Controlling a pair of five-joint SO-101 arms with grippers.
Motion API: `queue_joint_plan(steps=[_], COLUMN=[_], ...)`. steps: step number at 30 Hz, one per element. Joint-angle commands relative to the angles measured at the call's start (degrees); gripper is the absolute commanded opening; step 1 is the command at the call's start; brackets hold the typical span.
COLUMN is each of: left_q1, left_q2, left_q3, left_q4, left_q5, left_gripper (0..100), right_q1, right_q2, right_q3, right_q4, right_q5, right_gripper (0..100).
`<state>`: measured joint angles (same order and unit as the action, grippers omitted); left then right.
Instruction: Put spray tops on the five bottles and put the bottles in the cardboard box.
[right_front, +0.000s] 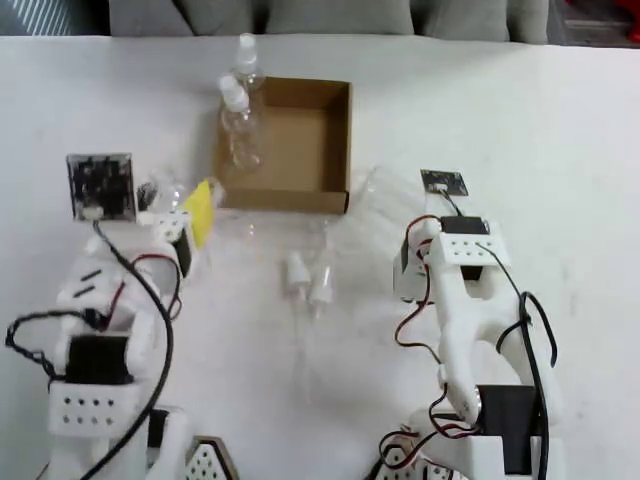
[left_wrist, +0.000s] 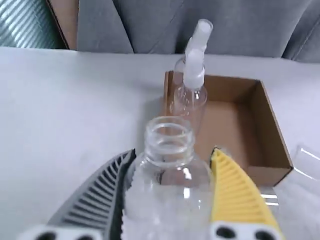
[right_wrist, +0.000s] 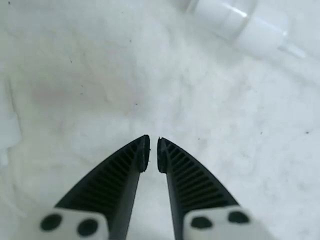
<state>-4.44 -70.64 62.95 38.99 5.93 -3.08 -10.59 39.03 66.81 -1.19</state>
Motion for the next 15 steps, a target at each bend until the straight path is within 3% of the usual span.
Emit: queue_joint_plan(steps=[1, 12, 15], left_q1=[-1.1, -1.1, -1.2], left_q2=[-9.4, -17.4, -17.5], left_q3=[5.5, 16.3, 19.0], left_q4=[-5.6, -6.0, -6.0], left_q5=[-0.8, -0.3, -0.3], left_gripper=[2, 2, 2], right_q1=[-1.6, -10.8, -11.6], right_q2=[-0.8, -0.8, -0.8], right_q3=[-0.5, -5.3, -9.8], right_q4=[1.4, 3.1, 5.8], right_q5=[0.8, 0.2, -4.4], right_gripper=[1.7, 1.8, 1.9])
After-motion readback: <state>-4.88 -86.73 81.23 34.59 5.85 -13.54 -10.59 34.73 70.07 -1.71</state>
